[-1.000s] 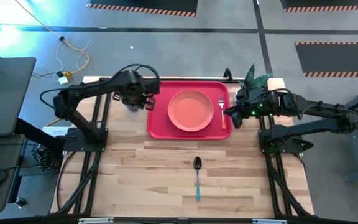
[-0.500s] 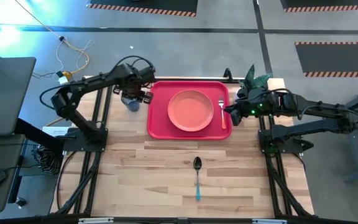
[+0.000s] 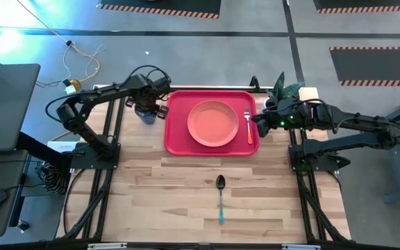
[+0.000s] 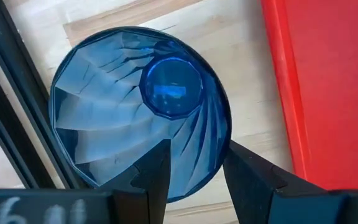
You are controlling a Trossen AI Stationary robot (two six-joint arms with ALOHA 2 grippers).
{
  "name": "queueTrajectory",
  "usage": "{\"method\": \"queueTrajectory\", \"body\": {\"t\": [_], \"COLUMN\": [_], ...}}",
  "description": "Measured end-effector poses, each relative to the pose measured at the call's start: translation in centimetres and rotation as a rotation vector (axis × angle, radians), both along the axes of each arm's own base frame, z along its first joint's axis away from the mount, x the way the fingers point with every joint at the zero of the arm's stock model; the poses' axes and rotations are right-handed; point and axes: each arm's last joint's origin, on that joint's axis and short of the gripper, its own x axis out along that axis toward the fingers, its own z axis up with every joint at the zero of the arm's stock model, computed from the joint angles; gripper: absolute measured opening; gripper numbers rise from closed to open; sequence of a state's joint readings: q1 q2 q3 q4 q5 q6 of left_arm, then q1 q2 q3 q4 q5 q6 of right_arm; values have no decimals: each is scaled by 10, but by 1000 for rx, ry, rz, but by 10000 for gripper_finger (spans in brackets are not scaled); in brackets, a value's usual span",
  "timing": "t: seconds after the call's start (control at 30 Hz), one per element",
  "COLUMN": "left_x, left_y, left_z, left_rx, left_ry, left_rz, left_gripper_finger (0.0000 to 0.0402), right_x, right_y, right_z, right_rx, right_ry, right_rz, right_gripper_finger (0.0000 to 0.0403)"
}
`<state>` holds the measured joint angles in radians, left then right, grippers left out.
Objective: Pick and place plate/cup/fork/spoon on tray
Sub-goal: Put the blue glass on the top left of the red tray
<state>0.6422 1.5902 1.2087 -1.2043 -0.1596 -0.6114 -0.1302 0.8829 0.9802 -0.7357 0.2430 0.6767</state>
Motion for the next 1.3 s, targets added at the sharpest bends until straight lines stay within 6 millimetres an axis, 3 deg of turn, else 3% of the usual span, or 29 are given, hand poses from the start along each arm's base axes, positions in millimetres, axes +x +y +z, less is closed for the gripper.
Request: {"method": "queueTrajectory", "body": {"t": [0.13,0.5,0.97,1.3], "left_x": [1,0,3,25], "left_y": [1,5,5,5], "left_z": [0,0,6,50], "left_rx": [8,13,20,128], "left_ry": [-1,-5,-10,-112], "left_rz": [-39,-114,-206,-366], "left_gripper_finger": [113,11,4,3], "right_x": [0,-1,-1,-2], "right_y": [-1,-2,-2,-4], "right_z": [0,0,0,1], "right_rx": [-11,-8,-6,-41], "right_ry": [0,-12,-18,-22], "right_rz": [-23,-89,-113,-186], "right_gripper_finger": [58,58,58,58]}}
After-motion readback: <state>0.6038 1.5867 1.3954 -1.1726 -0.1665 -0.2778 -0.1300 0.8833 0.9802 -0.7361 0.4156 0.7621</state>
